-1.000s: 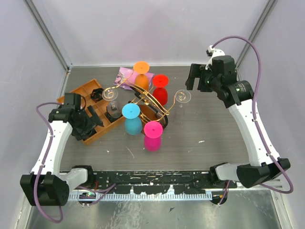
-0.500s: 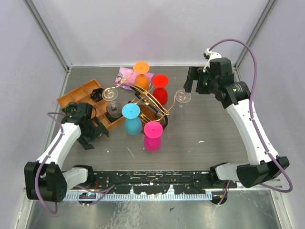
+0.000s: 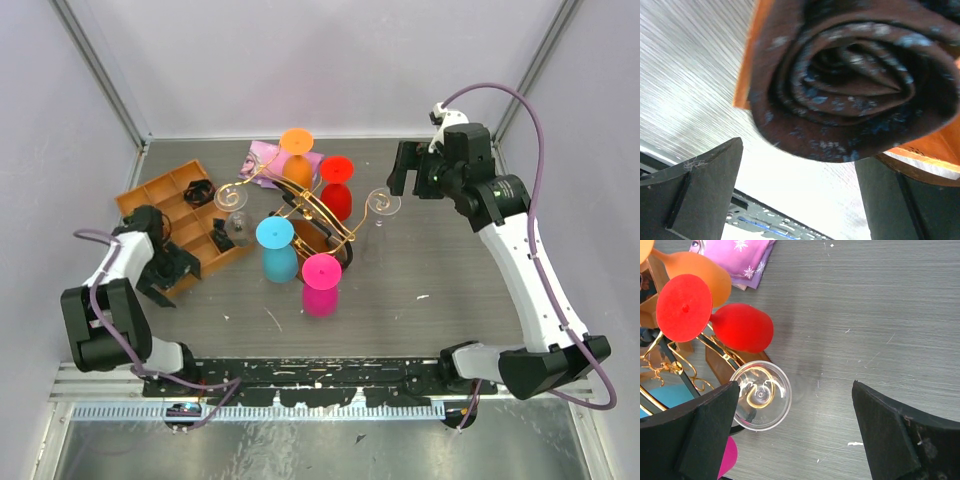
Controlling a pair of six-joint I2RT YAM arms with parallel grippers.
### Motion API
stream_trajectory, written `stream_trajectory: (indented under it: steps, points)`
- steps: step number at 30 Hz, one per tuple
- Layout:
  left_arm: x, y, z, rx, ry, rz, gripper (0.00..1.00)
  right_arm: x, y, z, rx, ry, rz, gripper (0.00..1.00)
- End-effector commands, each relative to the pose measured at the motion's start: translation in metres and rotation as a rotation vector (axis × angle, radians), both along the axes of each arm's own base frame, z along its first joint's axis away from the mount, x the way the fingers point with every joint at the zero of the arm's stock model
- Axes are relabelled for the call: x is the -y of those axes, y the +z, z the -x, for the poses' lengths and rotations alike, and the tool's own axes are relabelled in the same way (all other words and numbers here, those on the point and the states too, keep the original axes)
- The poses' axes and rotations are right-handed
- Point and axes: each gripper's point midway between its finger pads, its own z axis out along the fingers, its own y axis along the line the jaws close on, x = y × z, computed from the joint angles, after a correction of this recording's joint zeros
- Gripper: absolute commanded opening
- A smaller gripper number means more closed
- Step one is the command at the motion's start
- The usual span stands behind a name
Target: Take the wine glass off the wine glass rack
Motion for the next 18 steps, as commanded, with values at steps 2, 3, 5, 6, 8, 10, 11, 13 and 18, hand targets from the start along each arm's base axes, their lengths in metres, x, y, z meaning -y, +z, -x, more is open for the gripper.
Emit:
stream_trajectory:
  steps: [2, 3, 5, 6, 8, 10, 11, 13, 18]
  points:
    - [-0.067, 0.008, -0.011, 0.031, 0.13, -0.113, 0.99, -0.003, 0.025, -0.002, 0.083, 0.025, -0.019, 1.0]
    - [-0.08, 0.008, -0.006, 0.025, 0.173, -0.116, 0.99, -0.003, 0.023, -0.002, 0.08, 0.028, -0.017, 1.0]
    - [-0.103, 0.012, 0.002, 0.033, 0.242, -0.118, 0.99, -0.003, 0.02, -0.002, 0.073, 0.027, -0.013, 1.0]
    - [-0.113, 0.015, 0.007, 0.036, 0.276, -0.119, 0.99, -0.002, 0.019, -0.002, 0.069, 0.026, -0.013, 1.0]
    - [-0.125, 0.022, 0.009, 0.06, 0.325, -0.104, 0.99, -0.003, 0.015, -0.003, 0.061, 0.03, -0.011, 1.0]
    - [-0.135, 0.034, 0.012, 0.046, 0.349, -0.14, 0.99, -0.004, 0.014, -0.003, 0.057, 0.033, -0.013, 1.0]
    - [-0.133, 0.037, 0.011, 0.058, 0.352, -0.134, 0.99, -0.005, 0.015, -0.003, 0.058, 0.036, -0.015, 1.0]
    - [-0.118, 0.042, -0.003, 0.145, 0.338, -0.059, 0.98, -0.006, 0.016, -0.003, 0.06, 0.04, -0.015, 1.0]
    - [-0.077, 0.083, -0.038, 0.388, 0.228, -0.022, 0.93, -0.005, 0.015, -0.006, 0.06, 0.038, -0.011, 1.0]
